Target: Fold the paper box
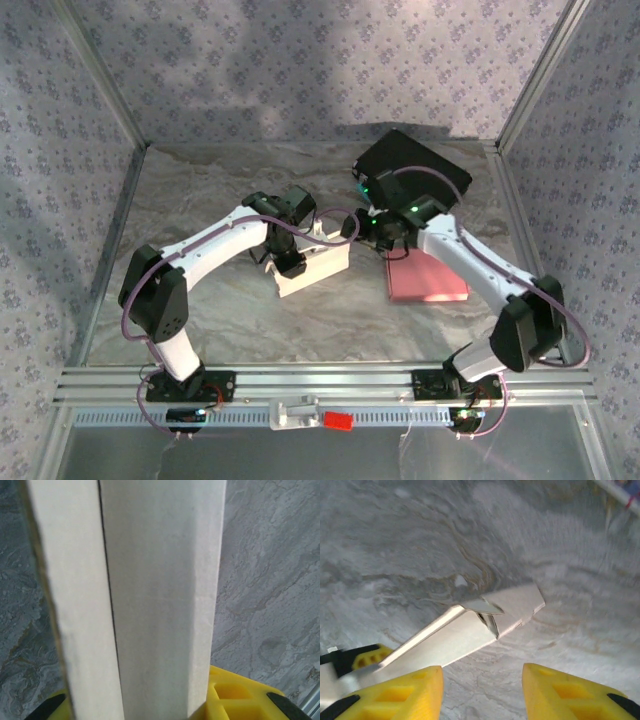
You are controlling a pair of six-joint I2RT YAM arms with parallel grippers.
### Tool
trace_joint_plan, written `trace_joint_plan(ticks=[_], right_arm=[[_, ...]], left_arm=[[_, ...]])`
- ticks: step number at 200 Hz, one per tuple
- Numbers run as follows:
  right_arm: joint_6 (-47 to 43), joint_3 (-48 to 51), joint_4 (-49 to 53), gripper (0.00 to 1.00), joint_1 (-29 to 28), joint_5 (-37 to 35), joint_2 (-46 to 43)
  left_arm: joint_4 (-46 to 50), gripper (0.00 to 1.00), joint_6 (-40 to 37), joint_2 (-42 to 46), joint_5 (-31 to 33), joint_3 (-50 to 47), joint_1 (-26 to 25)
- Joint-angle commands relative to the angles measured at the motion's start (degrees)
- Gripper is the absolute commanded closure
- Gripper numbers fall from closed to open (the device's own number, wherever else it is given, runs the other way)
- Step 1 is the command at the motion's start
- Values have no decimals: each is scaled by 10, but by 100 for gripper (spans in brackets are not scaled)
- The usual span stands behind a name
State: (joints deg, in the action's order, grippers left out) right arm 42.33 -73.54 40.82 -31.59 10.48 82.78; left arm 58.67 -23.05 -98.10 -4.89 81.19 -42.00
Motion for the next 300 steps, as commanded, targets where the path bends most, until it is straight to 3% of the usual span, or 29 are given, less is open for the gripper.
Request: trace_joint_plan(ticks=[1, 31, 57, 103, 197, 300], right_arm=[[-265, -15, 16, 54, 61, 82, -28], [-413, -46, 78, 62, 96, 155, 4], [-468, -81, 120, 62, 80, 138, 49], [-485, -131, 146, 62, 49, 104, 103], [-493, -150, 167, 83, 22, 58, 133], [-485, -160, 172, 78, 14, 21, 123]], left_arm=[[-2, 71, -24, 31, -27, -5, -3], [-3, 71, -36, 38, -34, -12, -6], [0, 71, -41, 37, -38, -14, -8], [3, 70, -45, 33, -39, -16, -12], [8, 70, -47, 26, -38, -10, -14], [12, 70, -44, 23, -39, -7, -19]])
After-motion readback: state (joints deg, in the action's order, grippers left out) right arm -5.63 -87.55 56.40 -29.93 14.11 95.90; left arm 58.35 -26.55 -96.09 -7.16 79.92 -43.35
